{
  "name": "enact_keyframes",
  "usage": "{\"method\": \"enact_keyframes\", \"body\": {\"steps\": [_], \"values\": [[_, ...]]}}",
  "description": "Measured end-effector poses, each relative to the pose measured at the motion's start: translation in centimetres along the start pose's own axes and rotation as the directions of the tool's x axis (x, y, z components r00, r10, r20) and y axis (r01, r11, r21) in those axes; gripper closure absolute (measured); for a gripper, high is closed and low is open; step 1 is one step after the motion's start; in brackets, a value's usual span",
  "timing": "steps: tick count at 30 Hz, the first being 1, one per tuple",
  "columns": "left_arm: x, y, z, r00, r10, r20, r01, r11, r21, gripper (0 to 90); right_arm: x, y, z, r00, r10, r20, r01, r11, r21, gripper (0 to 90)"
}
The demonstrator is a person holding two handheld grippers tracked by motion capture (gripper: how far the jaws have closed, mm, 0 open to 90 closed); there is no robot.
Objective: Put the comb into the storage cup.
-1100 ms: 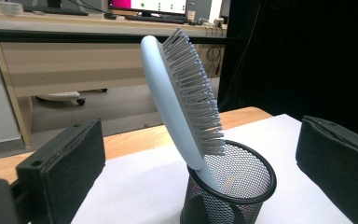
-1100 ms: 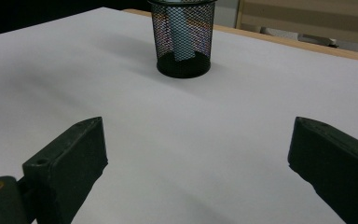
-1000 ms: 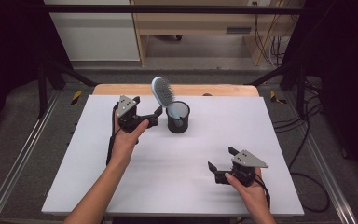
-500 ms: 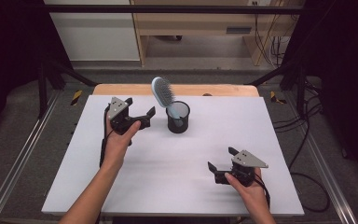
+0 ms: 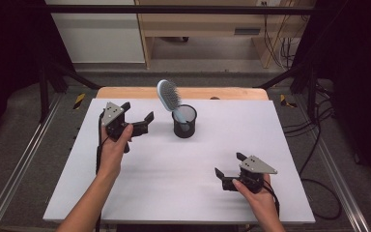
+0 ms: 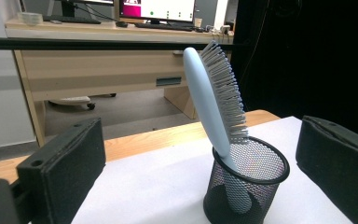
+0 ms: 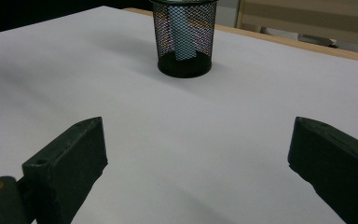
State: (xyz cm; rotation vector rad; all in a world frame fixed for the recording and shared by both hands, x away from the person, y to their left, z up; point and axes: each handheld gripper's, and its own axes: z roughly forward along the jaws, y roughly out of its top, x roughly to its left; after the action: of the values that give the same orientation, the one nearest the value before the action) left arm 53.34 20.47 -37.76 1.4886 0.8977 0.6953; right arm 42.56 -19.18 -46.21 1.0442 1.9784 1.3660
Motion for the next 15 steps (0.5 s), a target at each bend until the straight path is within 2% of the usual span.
{"method": "enact_keyframes", "body": {"steps": [8, 15], "values": [[0.7, -0.3, -1.1, 0.9998, 0.007, -0.018, -0.007, 1.0, 0.002, 1.5, 0.1, 0.0, 0.1, 1.0, 0.002, 0.001, -0.002, 1.0, 0.001, 4.7], [1.2, -0.4, -2.1, 0.9992, 0.03, -0.027, -0.03, 0.9995, 0.002, 1.5, 0.1, 0.0, 0.1, 1.0, -0.003, -0.007, 0.003, 1.0, -0.008, 3.6]]}}
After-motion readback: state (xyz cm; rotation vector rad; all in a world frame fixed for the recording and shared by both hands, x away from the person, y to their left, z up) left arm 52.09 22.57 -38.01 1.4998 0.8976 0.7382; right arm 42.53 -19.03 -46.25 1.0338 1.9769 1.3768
